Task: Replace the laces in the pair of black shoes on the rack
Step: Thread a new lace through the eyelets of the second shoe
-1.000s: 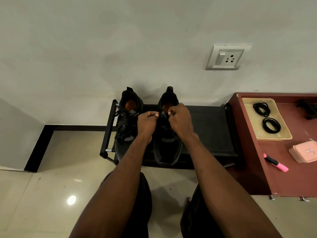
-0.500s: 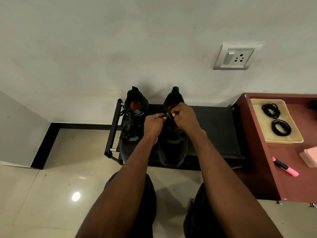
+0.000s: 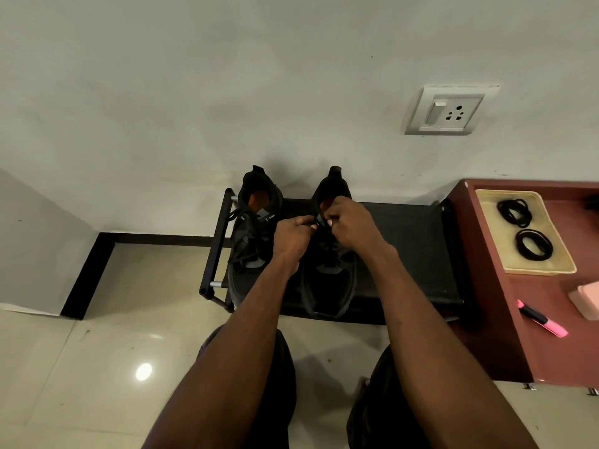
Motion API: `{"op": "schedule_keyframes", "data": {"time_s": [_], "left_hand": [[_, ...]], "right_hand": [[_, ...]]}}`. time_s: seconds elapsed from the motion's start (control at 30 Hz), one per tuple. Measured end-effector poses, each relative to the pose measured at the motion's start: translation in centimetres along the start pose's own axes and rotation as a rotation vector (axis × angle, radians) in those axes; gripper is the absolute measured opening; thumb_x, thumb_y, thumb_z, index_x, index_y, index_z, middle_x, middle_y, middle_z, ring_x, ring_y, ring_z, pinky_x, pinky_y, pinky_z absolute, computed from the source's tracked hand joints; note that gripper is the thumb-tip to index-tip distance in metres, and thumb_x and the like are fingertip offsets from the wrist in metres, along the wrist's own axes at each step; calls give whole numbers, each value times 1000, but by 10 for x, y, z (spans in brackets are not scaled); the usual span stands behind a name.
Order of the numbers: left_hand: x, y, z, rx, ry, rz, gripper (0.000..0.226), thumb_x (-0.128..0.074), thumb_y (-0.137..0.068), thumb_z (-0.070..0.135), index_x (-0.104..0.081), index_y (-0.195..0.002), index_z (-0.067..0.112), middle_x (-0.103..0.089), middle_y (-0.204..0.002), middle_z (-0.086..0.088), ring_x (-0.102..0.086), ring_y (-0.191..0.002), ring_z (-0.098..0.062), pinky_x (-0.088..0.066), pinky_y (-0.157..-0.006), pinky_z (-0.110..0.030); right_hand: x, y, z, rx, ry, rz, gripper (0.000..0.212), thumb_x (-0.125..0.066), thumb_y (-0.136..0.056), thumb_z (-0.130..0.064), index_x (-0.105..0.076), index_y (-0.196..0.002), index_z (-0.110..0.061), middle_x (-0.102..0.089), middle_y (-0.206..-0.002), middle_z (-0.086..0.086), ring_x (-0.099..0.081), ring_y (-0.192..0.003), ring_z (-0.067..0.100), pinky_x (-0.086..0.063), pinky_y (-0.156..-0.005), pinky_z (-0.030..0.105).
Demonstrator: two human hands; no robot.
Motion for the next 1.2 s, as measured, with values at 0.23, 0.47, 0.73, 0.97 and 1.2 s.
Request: {"op": "schedule_keyframes", "data": {"time_s": [0.23,0.47,0.73,0.97,1.2], "left_hand": [[-3,-2,-4,-27,-24,-46,29,-64,-91,3,-75,-115,16,-77,-100,0,-72,-96,-14,-58,-92,-35],[4,-5,-4,-14,-30,10,21,-77,-83,8,-76,-102,15,-76,-97,-3,-73,-91,-18,-59,-89,-40],[2,0,0,-54,-18,-14,15,-75,-84,8,-77,-94,19,-77,-94,-3,-73,-93,-19,-58,-93,-43],[0,6,6,-162,-102,47,10,-70,-92,17,-78,-92,13,-76,-87,-1,-72,-86,-16,-59,-86,-40],[-4,8,12,-159,-162,155,14,-58,-98,16,-69,-94,9,-70,-88,-7,-67,-76,-22,-57,-63,-32]], "right_hand": [[3,7,10,-202,-323,133,39,-66,-88,-1,-54,-59,-23,-53,-68,-11,-48,-64,2,-33,-58,6],[-8,7,15,-301,-445,85,16,-62,-90,-2,-72,-79,-8,-66,-76,3,-56,-65,7,-40,-55,19],[-10,15,18,-326,-638,127,16,-64,-86,6,-77,-87,-4,-69,-81,-3,-62,-78,4,-46,-70,16],[-18,17,28,-323,-624,194,13,-73,-84,-3,-80,-94,-7,-76,-91,5,-70,-90,14,-54,-82,25],[-14,17,30,-325,-556,32,47,-83,-78,-26,-67,-122,-19,-49,-128,5,-49,-119,17,-46,-102,31]]}}
Point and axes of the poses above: each hand's wrist, its own y-axis away from the middle knuckle, its own x-axis out of the back of the hand, z = x × y, the point moved 6 cm from there along -y, towards the middle knuckle
